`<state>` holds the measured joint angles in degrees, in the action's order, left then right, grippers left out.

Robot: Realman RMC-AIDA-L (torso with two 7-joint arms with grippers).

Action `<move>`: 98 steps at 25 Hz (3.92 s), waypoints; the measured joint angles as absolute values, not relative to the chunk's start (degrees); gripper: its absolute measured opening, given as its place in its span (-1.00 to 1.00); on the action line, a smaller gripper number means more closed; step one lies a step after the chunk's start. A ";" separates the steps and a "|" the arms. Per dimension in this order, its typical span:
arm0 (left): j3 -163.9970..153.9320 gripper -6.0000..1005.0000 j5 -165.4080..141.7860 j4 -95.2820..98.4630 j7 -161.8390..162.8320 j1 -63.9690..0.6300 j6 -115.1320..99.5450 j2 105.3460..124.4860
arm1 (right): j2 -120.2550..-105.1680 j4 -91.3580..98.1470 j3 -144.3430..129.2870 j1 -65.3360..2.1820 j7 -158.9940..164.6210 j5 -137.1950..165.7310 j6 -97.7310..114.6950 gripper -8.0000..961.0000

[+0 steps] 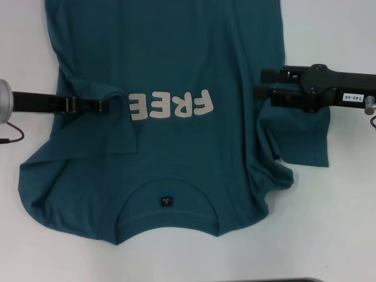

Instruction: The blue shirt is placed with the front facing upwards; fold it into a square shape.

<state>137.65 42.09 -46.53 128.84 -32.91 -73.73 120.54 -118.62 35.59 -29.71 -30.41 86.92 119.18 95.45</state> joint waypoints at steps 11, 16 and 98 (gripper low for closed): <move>137.63 0.57 42.36 -46.80 128.84 -33.59 -73.65 120.46 | -118.73 35.59 -29.71 -30.41 86.92 119.18 95.28 0.06; 137.75 0.57 42.37 -46.55 128.84 -34.38 -73.64 120.45 | -118.73 35.59 -29.71 -30.34 86.92 119.18 95.23 0.06; 130.84 -0.61 41.61 -51.08 128.28 -36.98 -71.98 123.81 | -118.82 35.37 -29.70 -30.10 86.60 118.48 95.01 0.02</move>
<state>130.84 41.61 -51.08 128.28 -36.98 -71.98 123.81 -118.82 35.37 -29.71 -30.10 86.60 118.47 95.01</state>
